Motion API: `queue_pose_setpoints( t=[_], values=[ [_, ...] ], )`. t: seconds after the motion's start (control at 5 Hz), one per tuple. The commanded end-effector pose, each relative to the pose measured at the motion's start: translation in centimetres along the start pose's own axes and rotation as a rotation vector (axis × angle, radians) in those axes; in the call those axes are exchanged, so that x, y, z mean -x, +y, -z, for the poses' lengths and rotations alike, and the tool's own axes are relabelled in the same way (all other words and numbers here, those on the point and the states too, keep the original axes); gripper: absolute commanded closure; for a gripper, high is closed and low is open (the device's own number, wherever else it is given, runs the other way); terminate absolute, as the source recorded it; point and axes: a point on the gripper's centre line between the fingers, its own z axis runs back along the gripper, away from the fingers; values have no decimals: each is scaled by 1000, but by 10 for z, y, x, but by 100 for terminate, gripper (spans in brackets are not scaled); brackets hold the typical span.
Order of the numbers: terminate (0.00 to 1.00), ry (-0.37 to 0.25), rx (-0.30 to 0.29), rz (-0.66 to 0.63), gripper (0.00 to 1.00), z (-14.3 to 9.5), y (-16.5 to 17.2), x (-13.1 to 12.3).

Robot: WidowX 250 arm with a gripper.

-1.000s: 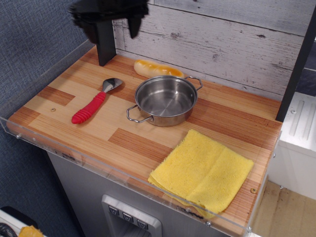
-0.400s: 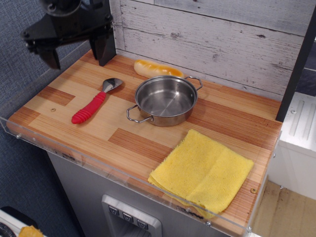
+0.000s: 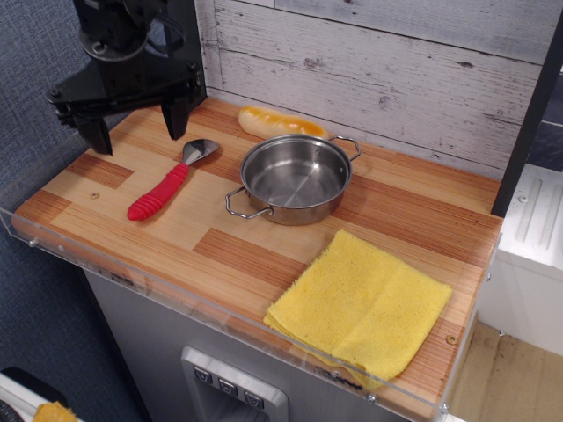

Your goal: Place the red spoon in the silver pot.

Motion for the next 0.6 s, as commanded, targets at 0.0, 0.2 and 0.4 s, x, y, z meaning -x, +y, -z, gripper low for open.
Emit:
queue_pose_setpoints(
  t=[0.0,0.2,0.4],
  values=[
    [0,93,-40,18,0,35,-3,-1],
    [0,138,-58,1,0,49,0,3],
    [0,173,-85,-53,0,59,18,7]
  ],
)
